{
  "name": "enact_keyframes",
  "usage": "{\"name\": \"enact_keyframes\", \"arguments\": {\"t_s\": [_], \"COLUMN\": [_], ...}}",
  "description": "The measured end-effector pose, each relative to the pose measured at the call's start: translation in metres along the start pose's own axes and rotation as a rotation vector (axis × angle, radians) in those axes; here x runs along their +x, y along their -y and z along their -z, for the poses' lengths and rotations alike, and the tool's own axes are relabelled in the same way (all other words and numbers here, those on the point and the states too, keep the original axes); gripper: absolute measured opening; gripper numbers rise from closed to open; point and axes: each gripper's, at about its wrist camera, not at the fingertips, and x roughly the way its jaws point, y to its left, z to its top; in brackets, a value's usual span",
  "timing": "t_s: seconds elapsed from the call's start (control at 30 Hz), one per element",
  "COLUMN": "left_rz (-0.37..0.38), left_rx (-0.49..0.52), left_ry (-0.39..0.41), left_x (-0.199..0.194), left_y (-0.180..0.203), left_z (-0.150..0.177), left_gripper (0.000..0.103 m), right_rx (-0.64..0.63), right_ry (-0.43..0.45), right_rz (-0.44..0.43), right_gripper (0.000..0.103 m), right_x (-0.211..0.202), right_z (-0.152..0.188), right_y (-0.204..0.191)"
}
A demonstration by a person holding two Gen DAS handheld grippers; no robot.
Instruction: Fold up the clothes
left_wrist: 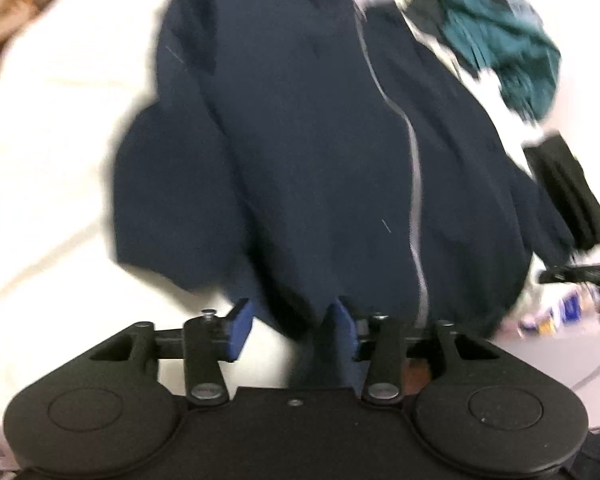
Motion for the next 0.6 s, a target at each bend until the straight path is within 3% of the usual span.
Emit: {"name": "enact_keyframes", "arguments": {"t_s": [0.07,0.17,0.27,0.37,0.43,0.6], "left_rz": [-0.040,-0.081,-0.104,-0.067,0.004,0.104], "left_rx": [-0.072,-0.171,-0.264,-0.319,-0.353,-0.331], "left_ry": [0.077,0.162,0.242,0.264,0.262,0.284], "left_x": [-0.007,0.004,0.013,0.028,0.047,0.055], "left_y": [-0.020,-0.043,-0.066,-0.081,-0.089,-0.099], "left_z": [-0.007,-0.018,-0.017,-0.013,-0.012,-0.011], "left_gripper": [0.065,0.065,0.066,0.066,0.066,0.055], "right_rx": [0.005,-0.006,-0.111,-0.175,-0.178,-0.224], "right_ry": [0.060,0.148,0.199,0.202,0.181,0.086], "right_rz": [0.013,-0.050,-0.149,-0.257,-0.335,-0.496], "right_gripper": [0.057,0.057,0.058,0.058,0.058,0.058], "right_x": [-0.018,-0.030,-0.007,0.031,0.061,0.114], "right_z": [-0.016,-0.047,-0.082,-0.110,-0.128,-0.153], "right_y": [-0.014,-0.040,-0.104,-0.159,-0.191,-0.284]}}
